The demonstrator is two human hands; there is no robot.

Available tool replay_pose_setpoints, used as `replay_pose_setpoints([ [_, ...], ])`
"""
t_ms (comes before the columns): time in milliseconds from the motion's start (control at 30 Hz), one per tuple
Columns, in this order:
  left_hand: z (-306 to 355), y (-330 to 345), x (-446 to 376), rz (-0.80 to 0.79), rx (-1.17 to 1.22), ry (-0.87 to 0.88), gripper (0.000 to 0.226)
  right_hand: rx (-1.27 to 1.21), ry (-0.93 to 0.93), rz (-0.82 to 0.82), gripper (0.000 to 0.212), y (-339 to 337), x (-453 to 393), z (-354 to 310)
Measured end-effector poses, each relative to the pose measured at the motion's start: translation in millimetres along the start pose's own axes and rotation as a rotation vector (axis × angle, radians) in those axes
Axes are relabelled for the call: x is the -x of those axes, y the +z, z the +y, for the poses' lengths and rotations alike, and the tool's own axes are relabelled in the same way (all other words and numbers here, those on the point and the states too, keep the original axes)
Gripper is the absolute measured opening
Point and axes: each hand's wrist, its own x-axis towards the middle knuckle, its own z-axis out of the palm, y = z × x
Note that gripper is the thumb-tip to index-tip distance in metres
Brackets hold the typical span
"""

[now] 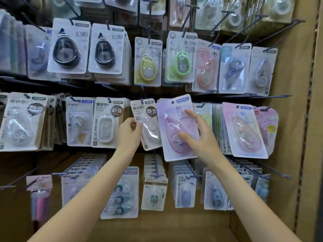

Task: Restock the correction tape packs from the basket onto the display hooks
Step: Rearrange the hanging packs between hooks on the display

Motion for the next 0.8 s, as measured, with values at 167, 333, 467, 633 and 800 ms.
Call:
replay_pose_setpoints([
  [167, 5.3, -30.0, 9.4, 0.15, 0.142, 0.108, 0.021, -0.108, 0.009, 0.012, 0.054, 15.0, -1.8, -4.8],
  [333, 0.6, -75.4, 12.3, 0.399, 0.136, 0.118, 0.028, -0.151, 0.04, -0.016, 0.054, 50.7, -11.5, -13.8],
  [467, -7.7, -107.1, 14.6, 0.44, 0.109, 0.065, 0.025, -0.077, 0.055, -0.036, 0.059, 76.6, -29.5, -21.6],
  [633, -12.0, -123.5, 23.5, 0.408, 0.098, 0.043, 0.024, 0.04, 0.04, -0.007, 0.06, 89.2, -30.8, -25.1],
  [800, -15.4, -124.3, 22.7, 0.39, 0.077, 0.047, 0.025, -0.045, 0.084, -0.001, 0.058, 86.3, -24.3, -21.1],
])
